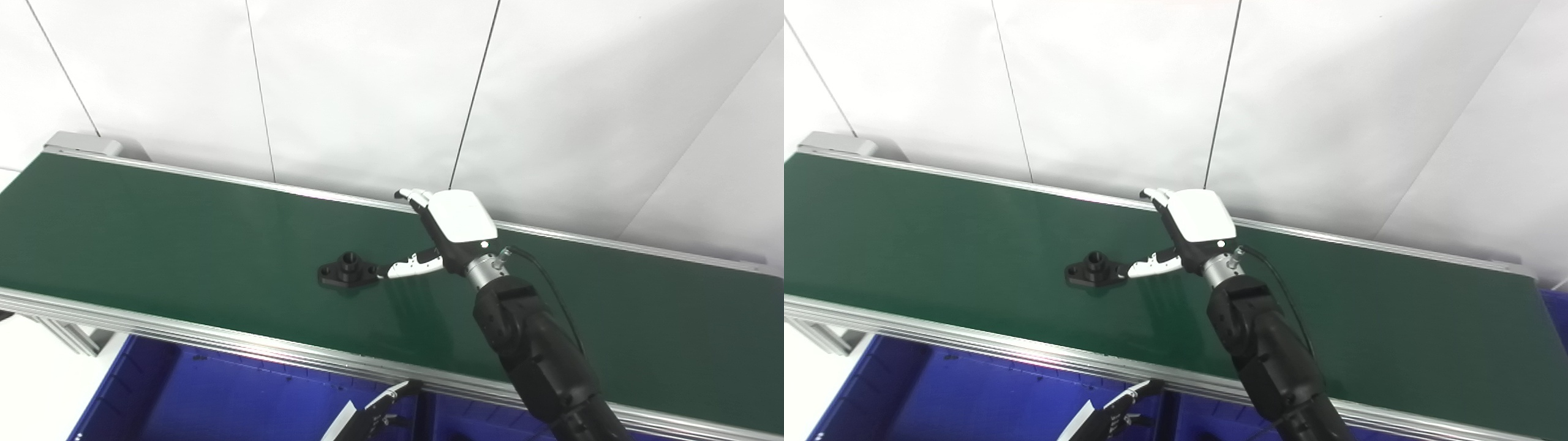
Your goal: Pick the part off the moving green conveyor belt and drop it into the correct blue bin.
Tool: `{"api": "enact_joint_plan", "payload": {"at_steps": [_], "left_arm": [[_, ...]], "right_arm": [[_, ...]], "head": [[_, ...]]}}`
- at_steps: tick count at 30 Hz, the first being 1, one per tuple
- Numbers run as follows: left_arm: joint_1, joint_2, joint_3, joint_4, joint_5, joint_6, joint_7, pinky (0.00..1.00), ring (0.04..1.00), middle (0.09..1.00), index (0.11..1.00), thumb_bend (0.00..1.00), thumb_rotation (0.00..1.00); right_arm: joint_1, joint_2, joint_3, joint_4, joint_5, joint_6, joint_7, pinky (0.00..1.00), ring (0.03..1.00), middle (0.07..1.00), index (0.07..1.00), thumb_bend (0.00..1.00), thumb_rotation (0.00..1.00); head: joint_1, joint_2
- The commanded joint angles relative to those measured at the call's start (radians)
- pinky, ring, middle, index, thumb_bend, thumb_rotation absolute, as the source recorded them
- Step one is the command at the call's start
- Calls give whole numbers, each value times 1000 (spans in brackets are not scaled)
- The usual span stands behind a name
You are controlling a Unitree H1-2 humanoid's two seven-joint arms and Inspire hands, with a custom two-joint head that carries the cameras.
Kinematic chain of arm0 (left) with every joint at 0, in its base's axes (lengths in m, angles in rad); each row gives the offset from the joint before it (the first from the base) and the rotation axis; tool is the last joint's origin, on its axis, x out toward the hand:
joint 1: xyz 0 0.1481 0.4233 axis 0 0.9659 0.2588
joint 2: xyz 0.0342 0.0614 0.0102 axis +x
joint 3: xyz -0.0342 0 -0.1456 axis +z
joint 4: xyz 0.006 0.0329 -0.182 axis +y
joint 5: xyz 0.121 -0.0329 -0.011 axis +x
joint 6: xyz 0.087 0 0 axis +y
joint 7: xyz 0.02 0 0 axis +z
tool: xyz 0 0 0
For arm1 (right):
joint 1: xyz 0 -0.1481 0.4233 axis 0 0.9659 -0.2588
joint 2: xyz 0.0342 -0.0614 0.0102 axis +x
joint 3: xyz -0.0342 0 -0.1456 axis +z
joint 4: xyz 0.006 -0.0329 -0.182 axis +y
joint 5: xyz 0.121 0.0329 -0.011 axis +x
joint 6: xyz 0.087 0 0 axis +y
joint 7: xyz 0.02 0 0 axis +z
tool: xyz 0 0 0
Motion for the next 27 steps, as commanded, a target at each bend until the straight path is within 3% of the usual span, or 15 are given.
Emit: {"api": "enact_joint_plan", "payload": {"at_steps": [1,11,21,24,27], "left_arm": [[-18,-26,-24,-15,11,-11,-7,872,978,987,997,963,882],[-14,-34,-41,-21,13,-11,10,864,968,983,986,945,855],[-7,-36,-58,-45,27,-10,22,861,970,989,993,940,868],[-4,-36,-59,-53,31,-10,23,858,970,991,995,933,871],[-3,-35,-62,-59,37,-10,26,861,970,990,995,930,873]], "right_arm": [[-59,10,4,1,-13,30,-28,620,777,849,860,962,678],[-89,33,42,81,-15,69,-2,612,786,864,881,942,660],[-85,52,73,109,-4,93,9,548,698,825,877,927,661],[-74,62,80,113,-2,100,6,530,662,789,865,913,625],[-69,69,91,135,-2,106,-3,440,574,704,817,873,589]], "head": [[4,3],[16,10],[33,21],[37,26],[41,29]]}}
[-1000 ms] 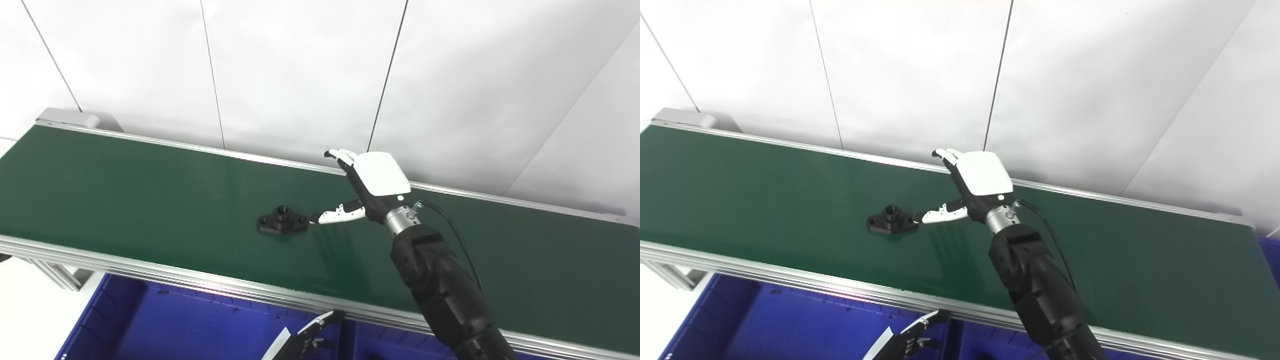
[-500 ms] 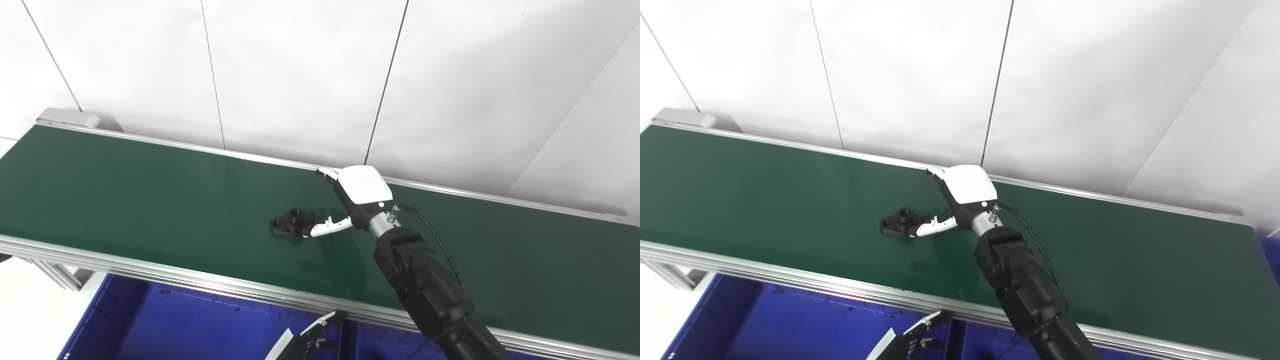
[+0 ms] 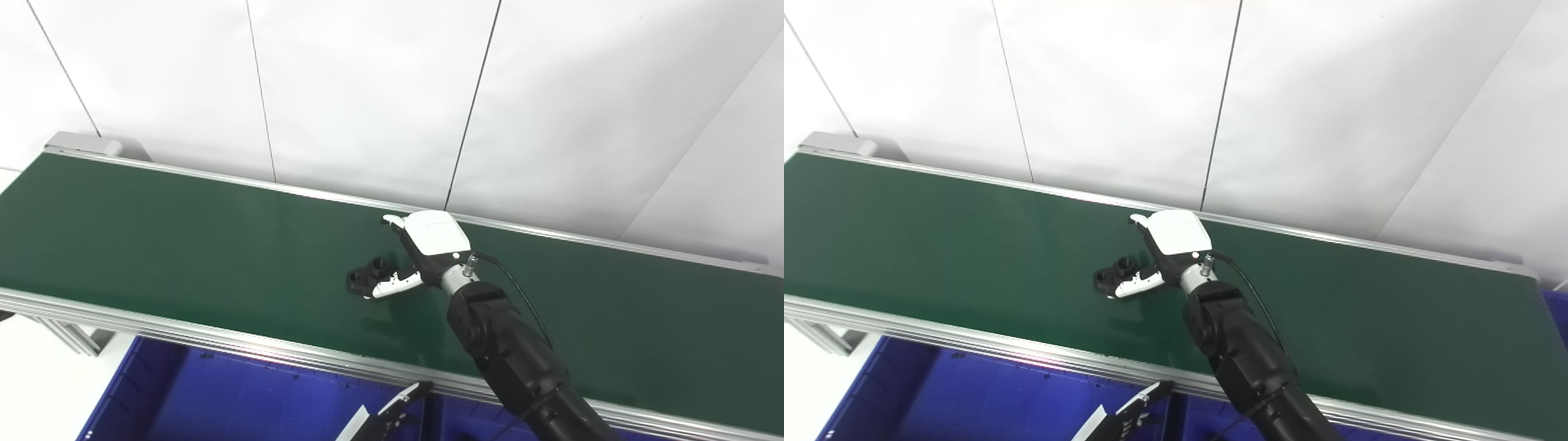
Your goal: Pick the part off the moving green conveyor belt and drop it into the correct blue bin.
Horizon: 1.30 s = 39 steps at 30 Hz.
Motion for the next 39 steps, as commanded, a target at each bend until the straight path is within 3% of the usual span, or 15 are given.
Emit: {"api": "enact_joint_plan", "payload": {"at_steps": [1,4,6,8,9,11,14,20,26,32,39], "left_arm": [[-8,-29,-15,-39,16,-13,1,856,967,989,994,930,874],[-8,-31,-13,-38,10,-13,-2,847,963,989,992,931,867],[-8,-31,-12,-36,7,-13,-4,852,966,990,994,931,861],[-8,-31,-11,-36,9,-13,-4,862,969,988,997,932,860],[-6,-32,-9,-39,13,-13,-6,857,968,991,998,935,861],[-4,-31,-7,-44,14,-13,-9,851,967,992,999,937,861],[-3,-32,-4,-46,12,-13,-14,857,971,996,1000,931,845],[-1,-31,4,-50,17,-13,-17,837,964,996,1000,934,834],[5,-31,17,-53,23,-13,-33,853,968,995,1000,947,830],[11,-33,29,-58,21,-13,-45,859,973,998,1000,952,821],[22,-33,41,-77,33,-11,-53,861,977,1000,1000,957,820]], "right_arm": [[-24,16,4,5,2,26,-24,403,533,659,798,853,584],[-22,19,18,29,3,26,-28,255,340,448,724,794,571],[-18,22,28,33,4,37,-19,207,278,376,657,738,528],[-10,23,41,36,2,42,-17,194,262,354,534,569,260],[-8,20,52,37,-5,47,-9,182,249,341,508,532,188],[-9,16,77,41,-25,81,31,177,243,336,496,514,152],[-17,13,116,42,-68,174,148,152,236,457,487,527,16],[-43,-15,171,19,-92,276,356,128,203,470,493,529,0],[-54,-36,186,-30,-96,304,455,161,244,473,494,529,0],[-47,-42,180,-74,-108,312,482,166,251,473,494,530,0],[15,-54,153,-190,-91,280,369,192,285,461,496,528,0]], "head": [[2,3],[2,3],[4,6],[4,8],[4,10],[4,13],[5,17],[-3,23],[-12,29],[-16,33],[-35,44]]}}
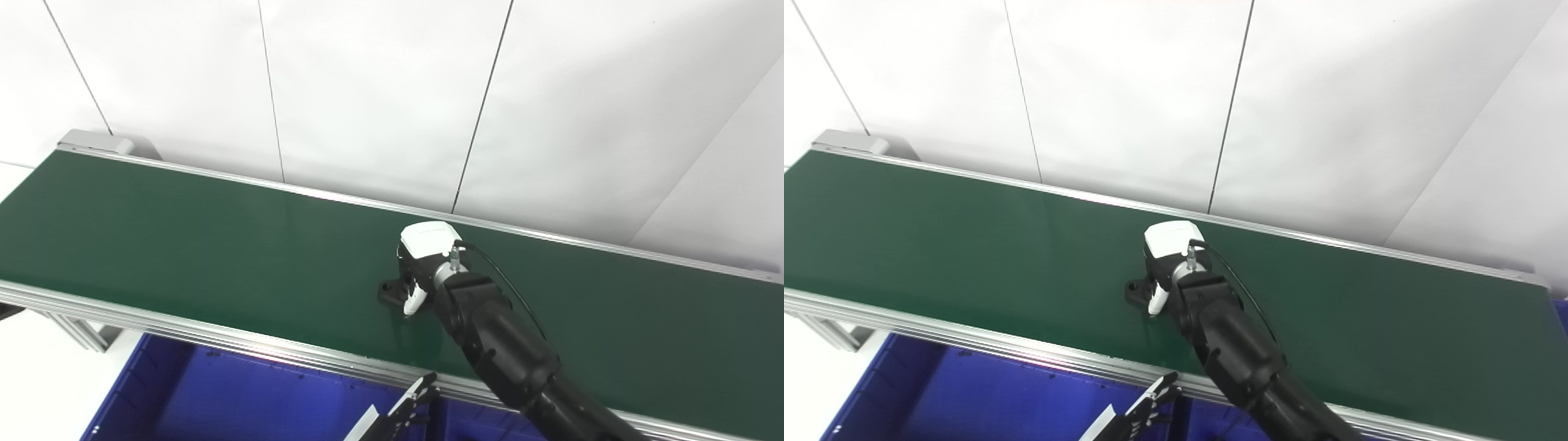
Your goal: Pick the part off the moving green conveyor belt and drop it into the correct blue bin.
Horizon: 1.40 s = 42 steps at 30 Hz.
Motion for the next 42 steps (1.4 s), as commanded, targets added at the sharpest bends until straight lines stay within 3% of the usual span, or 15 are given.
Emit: {"api": "enact_joint_plan", "payload": {"at_steps": [1,4,7,10,13,23,30,35,42], "left_arm": [[2,-12,1,-41,11,-20,-8,863,978,1000,1000,964,825],[3,-10,3,-40,16,-21,-3,874,982,1000,1000,975,837],[6,-5,10,-42,11,-20,-12,902,992,1000,1000,981,842],[14,2,22,-56,-6,-11,-34,898,997,1000,1000,996,838],[19,9,34,-72,-5,-10,-48,902,1000,1000,1000,994,837],[41,38,69,-127,-45,-6,-97,991,1000,1000,1000,945,855],[56,56,88,-156,-63,-1,-124,1000,1000,1000,1000,944,893],[63,69,101,-180,-69,4,-132,1000,1000,1000,1000,952,921],[83,89,121,-262,-115,52,-165,1000,1000,1000,1000,959,942]], "right_arm": [[52,-14,-10,-37,24,-26,-26,200,293,438,510,524,0],[102,-23,-48,-117,58,-52,-103,239,332,426,529,518,3],[140,-31,-68,-186,63,-58,-146,177,250,466,493,524,3],[173,-37,-86,-259,61,-52,-158,137,201,469,484,525,3],[195,-48,-98,-323,50,-54,-159,144,211,470,482,525,3],[270,-86,-141,-595,-33,-47,-70,137,203,470,487,523,2],[317,-48,-172,-740,-140,-26,77,149,221,471,488,524,2],[368,-28,-204,-836,-199,-57,171,170,242,472,487,524,3],[530,-57,-246,-959,-215,-133,208,131,193,470,487,524,1]], "head": [[-4,4],[-22,10],[-36,14],[-53,21],[-81,33],[-191,88],[-258,109],[-320,141],[-377,208]]}}
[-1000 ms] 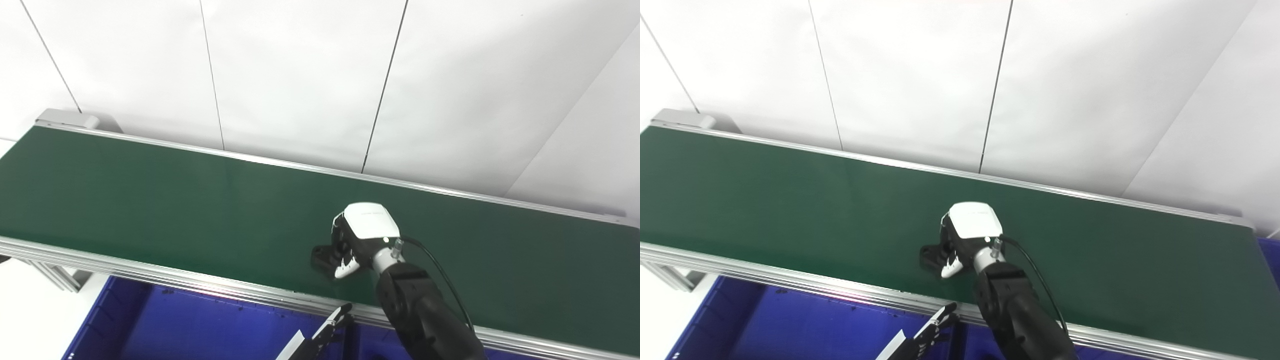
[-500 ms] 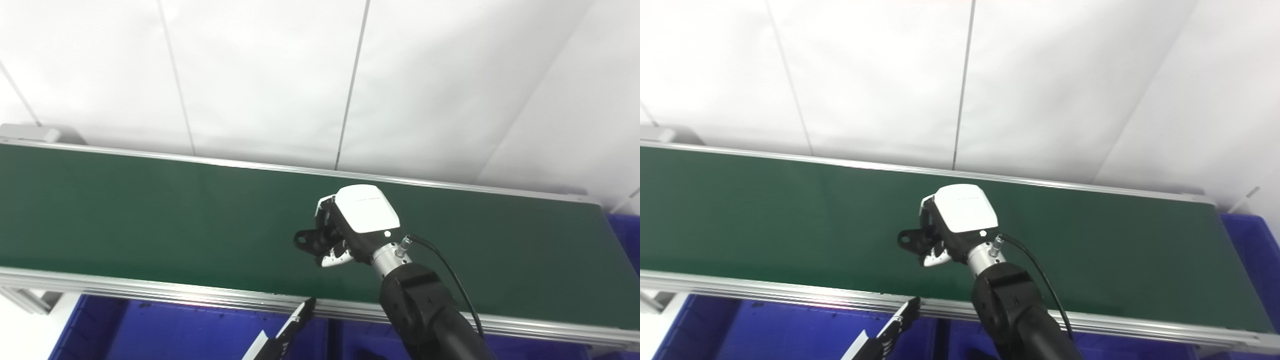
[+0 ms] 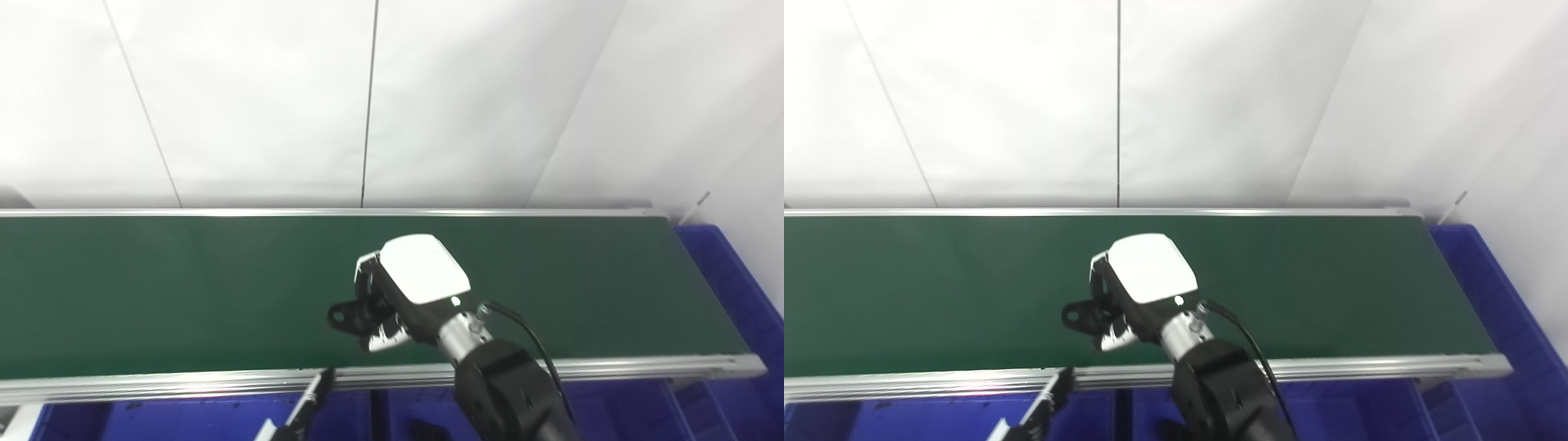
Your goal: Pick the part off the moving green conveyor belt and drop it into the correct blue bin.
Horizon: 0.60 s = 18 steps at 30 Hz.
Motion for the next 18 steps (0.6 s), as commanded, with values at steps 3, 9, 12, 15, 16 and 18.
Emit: {"api": "enact_joint_plan", "payload": {"at_steps": [3,9,12,15,16,18], "left_arm": [[13,16,9,-79,-45,38,-27,1000,1000,1000,1000,958,936],[9,34,28,-119,-87,66,-50,1000,1000,1000,1000,909,926],[7,37,34,-139,-101,95,-60,1000,1000,1000,1000,909,916],[4,41,39,-151,-104,107,-65,1000,1000,1000,1000,898,915],[4,41,41,-154,-103,110,-66,1000,1000,1000,1000,896,916],[3,39,44,-159,-103,118,-69,1000,1000,1000,1000,897,914]], "right_arm": [[137,-36,-28,-90,-12,-86,-20,131,193,470,486,524,1],[299,-34,-82,-106,-20,-125,-66,126,187,469,487,525,0],[366,-38,-133,-96,-8,-122,-92,126,187,469,488,524,0],[403,-44,-173,-81,-11,-127,-100,137,201,470,488,524,1],[408,-45,-183,-75,-12,-130,-99,145,210,470,488,523,2],[417,-53,-199,-48,-6,-138,-118,144,207,470,488,523,2]], "head": [[-7,38],[-26,83],[-33,104],[-37,115],[-39,121],[-39,125]]}}
